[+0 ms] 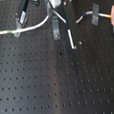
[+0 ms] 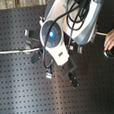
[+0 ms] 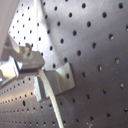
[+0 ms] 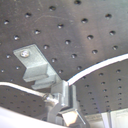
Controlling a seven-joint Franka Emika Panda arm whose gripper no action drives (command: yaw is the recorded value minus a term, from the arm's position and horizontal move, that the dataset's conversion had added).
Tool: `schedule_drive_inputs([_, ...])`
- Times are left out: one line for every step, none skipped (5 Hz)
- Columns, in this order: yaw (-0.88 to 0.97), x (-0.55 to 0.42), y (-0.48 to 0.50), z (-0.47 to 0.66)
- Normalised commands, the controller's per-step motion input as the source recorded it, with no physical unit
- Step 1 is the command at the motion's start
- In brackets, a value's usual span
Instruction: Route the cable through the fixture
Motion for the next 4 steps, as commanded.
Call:
schedule_drive_inputs([0.36, -0.235, 0.252, 0.22])
schedule_drive_inputs([0.35, -0.226, 0.243, 0.19])
schedule_drive_inputs([0.36, -0.204, 0.253, 0.22])
schedule_drive_inputs([0.39, -0.129, 0.225, 0.31])
